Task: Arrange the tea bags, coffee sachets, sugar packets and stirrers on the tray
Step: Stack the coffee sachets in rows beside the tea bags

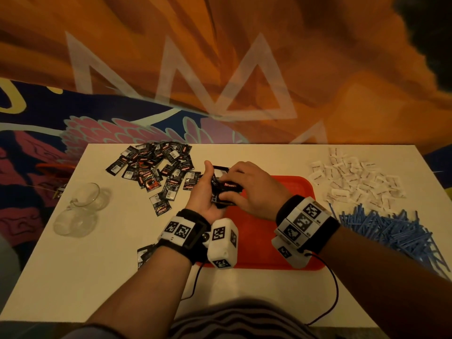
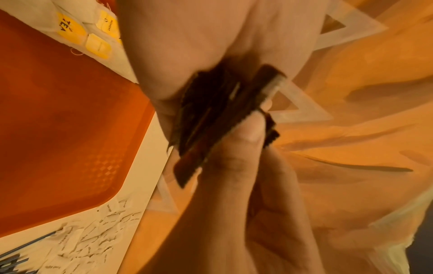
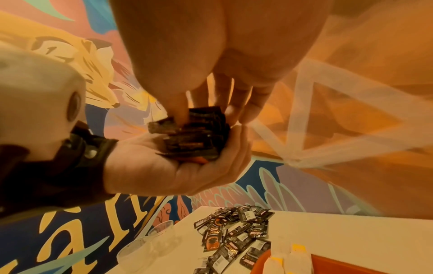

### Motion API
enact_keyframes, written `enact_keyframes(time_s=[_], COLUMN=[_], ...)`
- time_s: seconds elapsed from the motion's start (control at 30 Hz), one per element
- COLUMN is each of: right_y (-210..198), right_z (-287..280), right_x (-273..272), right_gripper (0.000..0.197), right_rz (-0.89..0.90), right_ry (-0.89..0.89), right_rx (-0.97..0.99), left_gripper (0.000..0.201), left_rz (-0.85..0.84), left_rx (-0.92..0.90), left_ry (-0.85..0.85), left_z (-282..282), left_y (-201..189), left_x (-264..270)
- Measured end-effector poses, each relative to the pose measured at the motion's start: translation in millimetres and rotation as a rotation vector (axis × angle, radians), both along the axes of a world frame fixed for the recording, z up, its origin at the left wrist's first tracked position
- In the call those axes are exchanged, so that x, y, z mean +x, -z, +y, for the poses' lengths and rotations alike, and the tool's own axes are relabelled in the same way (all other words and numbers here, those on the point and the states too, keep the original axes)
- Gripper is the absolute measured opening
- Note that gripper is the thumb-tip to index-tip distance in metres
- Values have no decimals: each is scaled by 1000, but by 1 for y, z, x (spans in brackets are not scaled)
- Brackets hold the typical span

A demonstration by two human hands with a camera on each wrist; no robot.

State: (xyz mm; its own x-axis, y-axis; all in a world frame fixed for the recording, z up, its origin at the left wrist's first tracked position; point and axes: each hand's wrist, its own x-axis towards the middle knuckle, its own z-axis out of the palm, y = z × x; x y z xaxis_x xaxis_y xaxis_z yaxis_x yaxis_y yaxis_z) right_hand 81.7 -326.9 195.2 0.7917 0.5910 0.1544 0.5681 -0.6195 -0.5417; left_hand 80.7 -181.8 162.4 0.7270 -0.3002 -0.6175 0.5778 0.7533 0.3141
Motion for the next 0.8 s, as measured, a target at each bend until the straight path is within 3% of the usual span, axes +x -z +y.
enact_keyframes(time_s=[0.1, 0.17, 0.27, 0.47, 0.67, 0.8], right_y=[-6, -9, -13, -12, -18, -27], right_z=[-2, -1, 0, 1, -5, -7], right_x=[-2, -2, -2, -2, 8, 9], right_gripper=[55, 43, 28, 29, 36, 57], right_rz=[14, 6, 4, 13, 125, 274], right_ry=[-64, -70, -56, 41, 82, 38], right_rx=[-129, -169, -130, -13, 63, 93], left_gripper=[64, 58, 44, 46, 55, 47], left_rz=[-13, -47, -67, -147, -220, -317], left_rx=[40, 45, 8, -1, -112, -68], left_ry=[-29, -72, -106, -28, 21, 147], left_z=[0, 0, 3, 11, 19, 18], left_y=[0, 2, 4, 11, 6, -3], left_x=[-1, 0, -1, -2, -15, -17])
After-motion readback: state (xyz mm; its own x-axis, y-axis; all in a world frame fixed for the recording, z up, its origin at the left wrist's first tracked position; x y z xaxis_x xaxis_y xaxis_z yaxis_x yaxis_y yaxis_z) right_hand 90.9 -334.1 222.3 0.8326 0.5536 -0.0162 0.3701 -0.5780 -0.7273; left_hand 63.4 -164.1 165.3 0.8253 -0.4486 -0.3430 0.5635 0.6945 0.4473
